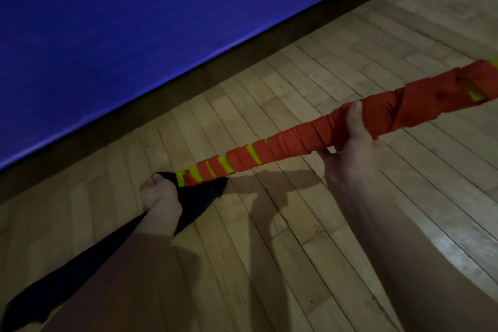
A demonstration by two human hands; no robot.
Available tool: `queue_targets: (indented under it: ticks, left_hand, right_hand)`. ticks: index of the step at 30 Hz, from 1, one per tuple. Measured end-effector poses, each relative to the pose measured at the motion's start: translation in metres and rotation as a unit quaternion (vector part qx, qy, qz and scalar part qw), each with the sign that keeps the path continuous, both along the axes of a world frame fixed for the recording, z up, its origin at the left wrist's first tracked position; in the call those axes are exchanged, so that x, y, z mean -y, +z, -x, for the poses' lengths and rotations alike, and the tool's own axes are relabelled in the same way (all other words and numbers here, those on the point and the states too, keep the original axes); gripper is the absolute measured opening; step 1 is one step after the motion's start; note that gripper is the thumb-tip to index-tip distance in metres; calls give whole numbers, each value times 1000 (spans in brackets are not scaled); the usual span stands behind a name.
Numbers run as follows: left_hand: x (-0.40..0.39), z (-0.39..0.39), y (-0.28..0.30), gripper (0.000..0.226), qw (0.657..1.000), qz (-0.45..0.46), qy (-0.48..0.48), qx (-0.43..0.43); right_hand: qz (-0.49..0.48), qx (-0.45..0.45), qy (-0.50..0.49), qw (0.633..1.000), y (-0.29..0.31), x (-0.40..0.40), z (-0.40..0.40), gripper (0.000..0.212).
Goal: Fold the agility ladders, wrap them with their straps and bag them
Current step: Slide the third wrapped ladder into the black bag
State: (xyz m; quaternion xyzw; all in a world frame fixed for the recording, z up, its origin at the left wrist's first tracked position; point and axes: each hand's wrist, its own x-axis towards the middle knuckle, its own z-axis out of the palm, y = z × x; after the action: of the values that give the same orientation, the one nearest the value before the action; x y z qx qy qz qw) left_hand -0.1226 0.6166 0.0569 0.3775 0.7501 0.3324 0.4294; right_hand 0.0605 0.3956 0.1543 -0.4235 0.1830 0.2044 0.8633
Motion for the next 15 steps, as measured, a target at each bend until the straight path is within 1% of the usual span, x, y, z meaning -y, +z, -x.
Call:
queue_targets:
  ticks: [1, 3, 4, 6, 7, 8, 9, 11, 12, 15]
  left_hand:
    - [-2, 0, 0, 41, 1000, -12, -12, -5]
    - [1, -1, 7, 40, 997, -12, -51, -61]
    - [-1, 1, 5, 38, 995, -6, -70, -72]
    - [-3, 8, 1, 37, 985, 13, -132, -111]
    - [-5, 11, -1, 39, 979, 6, -160, -127]
    - [-4, 12, 1, 39, 975, 12, -182, -130]
    - [-5, 14, -2, 36, 970, 23, -199, -136]
    - [-5, 15, -2, 17, 967, 45, -210, -137]
    - [-5, 16, 1, 11, 970, 51, -203, -128]
    - [-10, 19, 5, 31, 975, 43, -178, -127]
  right_hand:
    - [-1, -6, -3, 1000, 0, 0, 1, 17]
    - [-4, -11, -6, 1000, 0, 2, 2, 23]
    - [-4, -7, -4, 1000, 0, 3, 1, 25]
    - [-5, 5, 3, 1000, 0, 5, -1, 27]
    - [-5, 12, 10, 1000, 1, 6, -2, 27]
    - [-3, 19, 18, 1000, 0, 6, -2, 28]
    - [0, 24, 25, 999, 1, 6, -2, 29]
    - [1, 27, 29, 999, 1, 6, -3, 30]
    - [1, 25, 30, 999, 1, 6, -2, 29]
    - [-1, 17, 30, 999, 1, 5, -1, 28]
